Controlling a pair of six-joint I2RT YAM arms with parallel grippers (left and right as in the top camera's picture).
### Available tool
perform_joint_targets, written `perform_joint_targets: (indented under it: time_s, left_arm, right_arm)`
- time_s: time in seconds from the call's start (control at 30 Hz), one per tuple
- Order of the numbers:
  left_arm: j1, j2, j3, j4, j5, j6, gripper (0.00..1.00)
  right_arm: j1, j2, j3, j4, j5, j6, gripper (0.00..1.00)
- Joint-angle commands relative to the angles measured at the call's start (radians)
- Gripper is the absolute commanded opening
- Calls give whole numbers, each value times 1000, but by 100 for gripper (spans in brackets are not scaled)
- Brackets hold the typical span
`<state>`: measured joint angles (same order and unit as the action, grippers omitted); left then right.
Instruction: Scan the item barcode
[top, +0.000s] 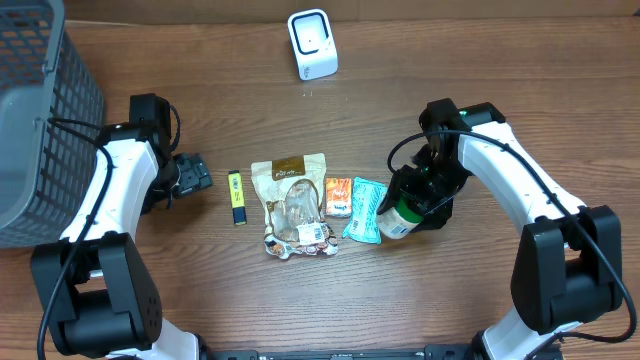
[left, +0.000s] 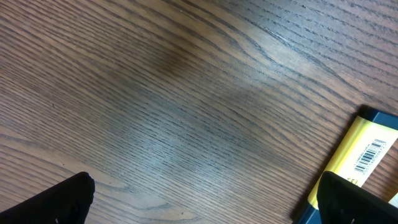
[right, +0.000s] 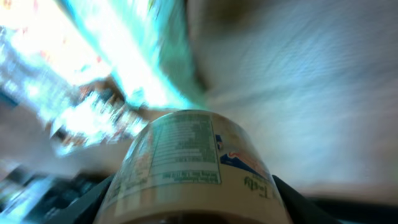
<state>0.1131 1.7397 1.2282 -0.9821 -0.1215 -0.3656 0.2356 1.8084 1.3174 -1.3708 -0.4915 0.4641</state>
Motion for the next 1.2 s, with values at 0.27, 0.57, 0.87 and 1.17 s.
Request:
perform_joint_targets:
  time_s: [0.27,0.57,0.87,1.17]
  left_arm:
    - [-2,5,-3,0,-9,11,100]
    - [-2,5,-3,0,-9,11,100]
    - [-2,5,-3,0,-9,11,100]
    - [-2,5,-3,0,-9,11,100]
  right_arm:
    - [-3,-7,22,-195,-367,0,38]
    - [-3,-7,22,-251,-420,0,38]
    - [-3,-7,22,-252,-453,0,38]
    - [-3,-7,22,-216,-444,0,38]
